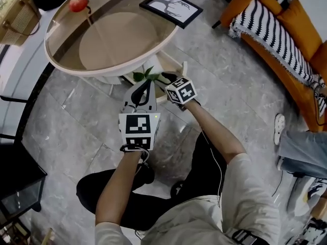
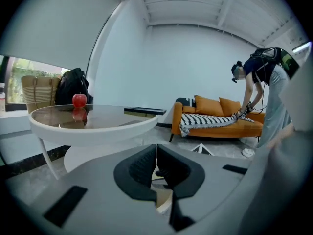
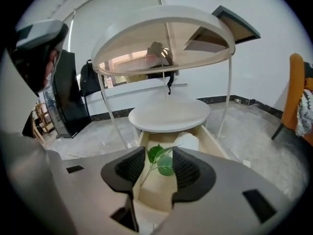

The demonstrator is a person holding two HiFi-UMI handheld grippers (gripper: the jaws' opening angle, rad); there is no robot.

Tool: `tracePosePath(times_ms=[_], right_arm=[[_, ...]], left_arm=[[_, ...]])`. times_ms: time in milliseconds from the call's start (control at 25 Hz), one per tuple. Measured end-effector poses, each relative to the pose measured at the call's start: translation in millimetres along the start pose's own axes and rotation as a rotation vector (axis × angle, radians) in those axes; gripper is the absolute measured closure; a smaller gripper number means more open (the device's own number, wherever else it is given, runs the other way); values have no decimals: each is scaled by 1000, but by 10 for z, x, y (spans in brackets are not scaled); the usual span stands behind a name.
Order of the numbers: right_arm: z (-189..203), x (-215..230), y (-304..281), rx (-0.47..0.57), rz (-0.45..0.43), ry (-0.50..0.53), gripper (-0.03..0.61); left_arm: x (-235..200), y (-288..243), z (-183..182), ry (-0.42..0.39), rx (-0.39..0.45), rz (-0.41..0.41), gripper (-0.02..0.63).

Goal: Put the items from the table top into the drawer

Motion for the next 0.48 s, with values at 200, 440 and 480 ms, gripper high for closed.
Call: tracePosePath(times_ms=[200, 440, 480], right_arm=[[51, 216, 291, 13, 59, -64, 394], [100, 393, 662, 74, 131, -95, 479], [115, 402, 702, 80, 138, -99, 487]], left_arm=[[119, -147, 126, 65, -54, 17, 592], [284, -171, 313, 93, -104, 34, 592], [278, -166, 378, 83, -121, 28, 592]])
Point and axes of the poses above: the fingertips, and each gripper's own axes: y backward along the fingers, x to its right, z out of its underside, the point moved 5 cm from there along y, backward along the fingers, and after that the axes turned 10 degrees about z, right-handed, at the moved point
